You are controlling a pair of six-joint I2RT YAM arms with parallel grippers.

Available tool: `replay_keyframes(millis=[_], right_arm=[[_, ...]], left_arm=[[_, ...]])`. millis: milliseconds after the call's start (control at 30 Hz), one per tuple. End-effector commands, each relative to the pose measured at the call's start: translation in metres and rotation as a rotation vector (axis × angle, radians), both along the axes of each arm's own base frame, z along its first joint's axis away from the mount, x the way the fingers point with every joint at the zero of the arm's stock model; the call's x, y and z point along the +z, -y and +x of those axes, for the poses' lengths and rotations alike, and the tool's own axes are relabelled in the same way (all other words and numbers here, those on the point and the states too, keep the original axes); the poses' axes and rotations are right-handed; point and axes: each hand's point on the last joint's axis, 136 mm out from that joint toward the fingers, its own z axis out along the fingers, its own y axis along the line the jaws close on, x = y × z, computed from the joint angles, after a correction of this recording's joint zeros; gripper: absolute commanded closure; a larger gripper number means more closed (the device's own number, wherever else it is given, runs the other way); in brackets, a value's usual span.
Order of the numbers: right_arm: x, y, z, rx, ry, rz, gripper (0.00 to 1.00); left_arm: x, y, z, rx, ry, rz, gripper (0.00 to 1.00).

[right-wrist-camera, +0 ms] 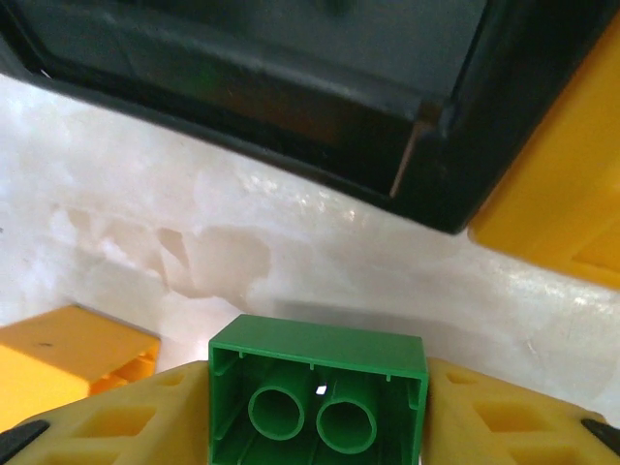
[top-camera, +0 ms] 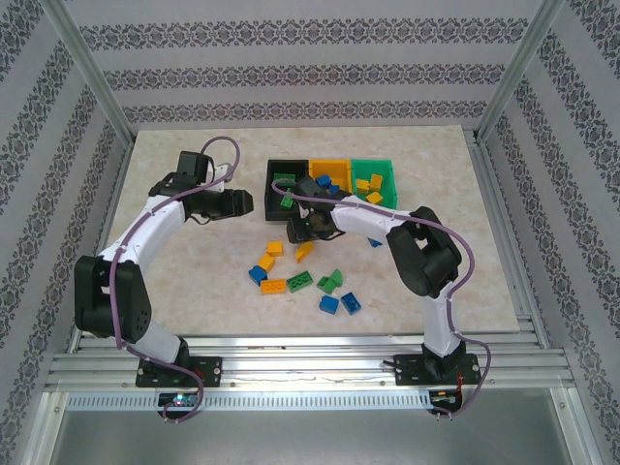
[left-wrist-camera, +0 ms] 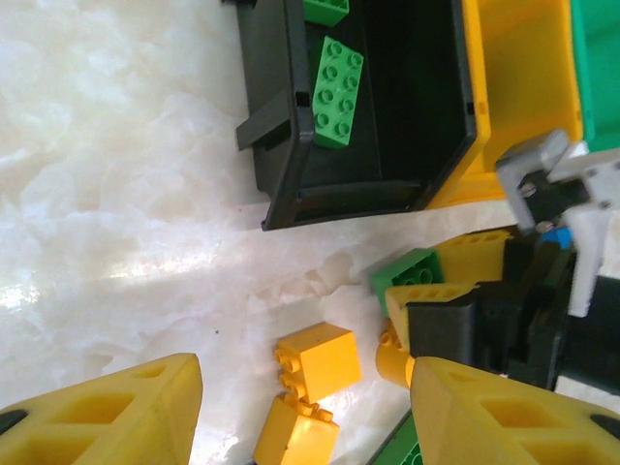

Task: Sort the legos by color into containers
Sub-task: Pick up the lego from the center of the table, then place the lego in the container.

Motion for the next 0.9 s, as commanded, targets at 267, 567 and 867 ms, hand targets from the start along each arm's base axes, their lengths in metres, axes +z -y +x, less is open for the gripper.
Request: replay_keyframes(millis=[267,567,867], right_arm=[[0.093,-0.028,0.058,0.011,0.172,0.177,0.49],[0.106,-0.052,0.113,-0.007,0.207,0.224,0.33],[0.113,-0.039,0.095,-0.008,0.223,0.23,0.29]], left_arm=[[0.001,-0.005,-0.004,-0.018,0.0,-0.006,0.41],[0.002,-0.007,-0.005,-0.017,0.0,0.001,0.41],[0.001,-0.005,-0.004,-0.02,-0.004,-0.009,0.41]])
